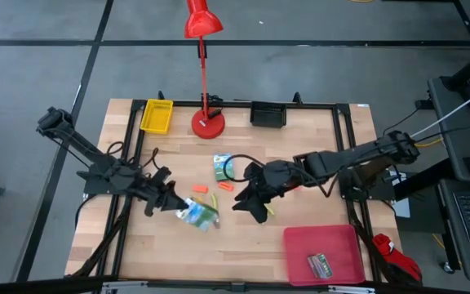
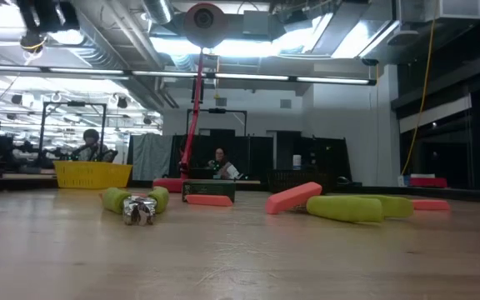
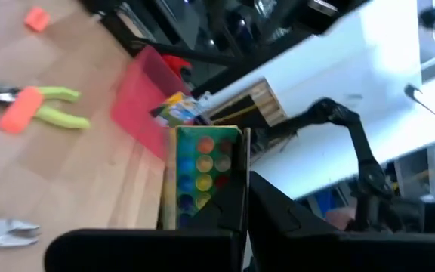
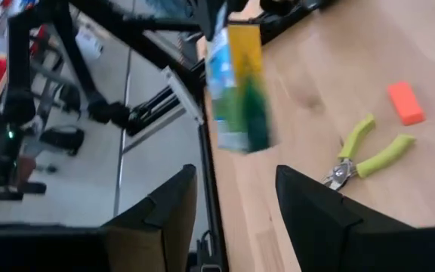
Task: Pick & Place School Supplies
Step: Put the yellow crayon box into the red bin
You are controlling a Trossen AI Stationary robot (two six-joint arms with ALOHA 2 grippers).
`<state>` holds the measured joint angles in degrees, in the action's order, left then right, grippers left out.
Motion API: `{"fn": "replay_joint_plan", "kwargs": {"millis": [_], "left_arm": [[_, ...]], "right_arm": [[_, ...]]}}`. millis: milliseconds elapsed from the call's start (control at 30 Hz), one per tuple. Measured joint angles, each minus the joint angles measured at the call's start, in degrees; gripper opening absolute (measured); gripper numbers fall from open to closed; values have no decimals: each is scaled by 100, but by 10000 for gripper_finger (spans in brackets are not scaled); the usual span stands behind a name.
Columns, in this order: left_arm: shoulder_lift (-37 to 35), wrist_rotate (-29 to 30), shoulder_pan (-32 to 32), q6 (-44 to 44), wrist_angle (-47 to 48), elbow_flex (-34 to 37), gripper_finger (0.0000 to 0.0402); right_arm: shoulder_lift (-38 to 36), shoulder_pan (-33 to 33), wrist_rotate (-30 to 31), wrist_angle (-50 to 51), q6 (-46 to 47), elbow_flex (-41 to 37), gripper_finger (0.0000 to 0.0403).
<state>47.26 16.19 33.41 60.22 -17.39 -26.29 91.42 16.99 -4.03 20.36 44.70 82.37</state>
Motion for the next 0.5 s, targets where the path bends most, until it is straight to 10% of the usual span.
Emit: {"fn": "replay_joint_plan", "kwargs": {"millis": [500], "left_arm": [[2016,-946,-609,-261,335,-1822,3]], "right_arm": [[0,-242,-867,-63,-424,0,216]]}}
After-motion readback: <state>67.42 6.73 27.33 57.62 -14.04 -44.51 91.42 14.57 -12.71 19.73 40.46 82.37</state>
